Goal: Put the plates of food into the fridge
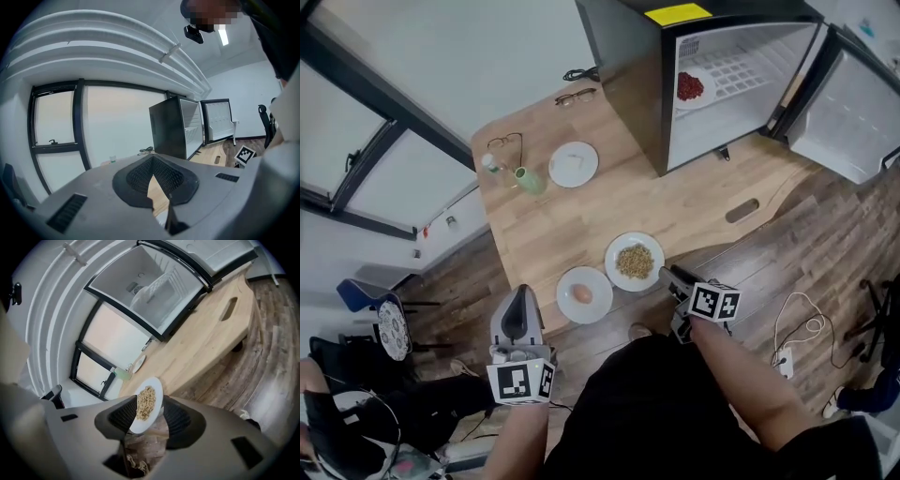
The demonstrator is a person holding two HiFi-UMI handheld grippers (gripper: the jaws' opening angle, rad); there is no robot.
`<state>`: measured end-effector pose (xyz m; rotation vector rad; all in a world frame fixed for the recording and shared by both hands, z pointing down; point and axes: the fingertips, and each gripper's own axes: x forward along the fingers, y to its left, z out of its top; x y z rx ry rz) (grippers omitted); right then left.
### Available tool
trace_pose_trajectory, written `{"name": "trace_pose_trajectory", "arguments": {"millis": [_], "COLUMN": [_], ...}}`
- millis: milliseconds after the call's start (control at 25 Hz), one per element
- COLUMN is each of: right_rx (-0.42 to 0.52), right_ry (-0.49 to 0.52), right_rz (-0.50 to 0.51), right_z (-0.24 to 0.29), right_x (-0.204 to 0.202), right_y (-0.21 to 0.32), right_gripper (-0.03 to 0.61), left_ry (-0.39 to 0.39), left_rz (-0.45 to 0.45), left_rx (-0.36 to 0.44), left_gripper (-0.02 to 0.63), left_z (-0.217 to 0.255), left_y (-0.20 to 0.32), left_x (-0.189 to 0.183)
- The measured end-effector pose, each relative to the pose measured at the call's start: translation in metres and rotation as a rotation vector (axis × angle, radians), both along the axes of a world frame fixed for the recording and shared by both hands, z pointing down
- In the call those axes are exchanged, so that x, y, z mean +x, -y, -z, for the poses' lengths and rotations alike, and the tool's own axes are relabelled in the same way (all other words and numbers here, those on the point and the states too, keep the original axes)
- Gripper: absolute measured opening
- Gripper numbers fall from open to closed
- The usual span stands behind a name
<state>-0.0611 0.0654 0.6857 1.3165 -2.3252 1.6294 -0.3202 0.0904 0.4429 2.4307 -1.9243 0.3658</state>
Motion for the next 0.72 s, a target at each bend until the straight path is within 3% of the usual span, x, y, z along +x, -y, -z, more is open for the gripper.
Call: {"name": "trace_pose_trajectory", "arguments": {"millis": [200, 560, 720], "right_rx": [-0.052, -0.126, -0.164], "right_ry": [0.056, 0.133, 0.218], "right_rz": [-0.065, -0.094, -0.112], "right_z": [-0.019, -0.045, -0.044], "right_x": [-0.003, -0.014, -0.019], "right_y": [0.004, 0.008, 0.008], "right_gripper": [0.176, 0.176, 0.127], "left_ry": [0.011, 0.055, 0.061], "left_rz": [0.004, 0.029, 0.031], "left_rx": [-0.025, -0.024, -0.024], "left_gripper": [0.003, 0.003, 0.003], "left_z": [-0.005, 0.003, 0.002], "left_y": [-0.006, -0.005, -0.002], "left_x": [-0.005, -0.016, -0.014]}}
